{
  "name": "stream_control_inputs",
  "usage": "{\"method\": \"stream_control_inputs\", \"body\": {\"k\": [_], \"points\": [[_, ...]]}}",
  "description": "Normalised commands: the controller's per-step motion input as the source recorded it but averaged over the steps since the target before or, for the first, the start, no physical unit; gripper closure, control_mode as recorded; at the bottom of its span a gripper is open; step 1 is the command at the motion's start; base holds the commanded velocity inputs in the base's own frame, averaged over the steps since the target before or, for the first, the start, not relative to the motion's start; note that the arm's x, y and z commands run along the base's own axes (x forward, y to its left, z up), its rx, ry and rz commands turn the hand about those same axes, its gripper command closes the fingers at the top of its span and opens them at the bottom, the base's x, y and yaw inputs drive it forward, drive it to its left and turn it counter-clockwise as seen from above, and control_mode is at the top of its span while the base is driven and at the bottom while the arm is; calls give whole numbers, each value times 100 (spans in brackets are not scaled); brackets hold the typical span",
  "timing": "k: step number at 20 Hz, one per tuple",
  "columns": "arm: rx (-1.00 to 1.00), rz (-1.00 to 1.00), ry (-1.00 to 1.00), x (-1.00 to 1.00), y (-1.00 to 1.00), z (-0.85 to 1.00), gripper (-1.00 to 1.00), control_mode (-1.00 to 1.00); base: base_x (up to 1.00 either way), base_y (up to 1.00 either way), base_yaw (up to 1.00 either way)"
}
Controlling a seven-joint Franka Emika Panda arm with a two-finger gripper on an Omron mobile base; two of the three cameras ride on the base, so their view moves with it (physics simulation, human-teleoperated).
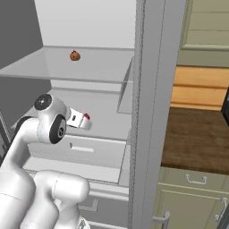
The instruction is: Take the strawberry from the fridge and place it on top of the pancake, located on the dining counter.
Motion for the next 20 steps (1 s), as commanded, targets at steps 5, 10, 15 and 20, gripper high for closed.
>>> {"method": "stream_control_inputs", "body": {"k": [5, 10, 15, 20], "points": [[0, 1, 6, 37, 0, -9, -100, -100, 0, 0, 0], [0, 4, 0, 53, 0, -14, -100, -100, 0, 0, 0], [0, 4, 5, 39, 0, -35, -100, -100, 0, 0, 0], [0, 3, 4, 42, 0, -27, -100, -100, 0, 0, 0]]}}
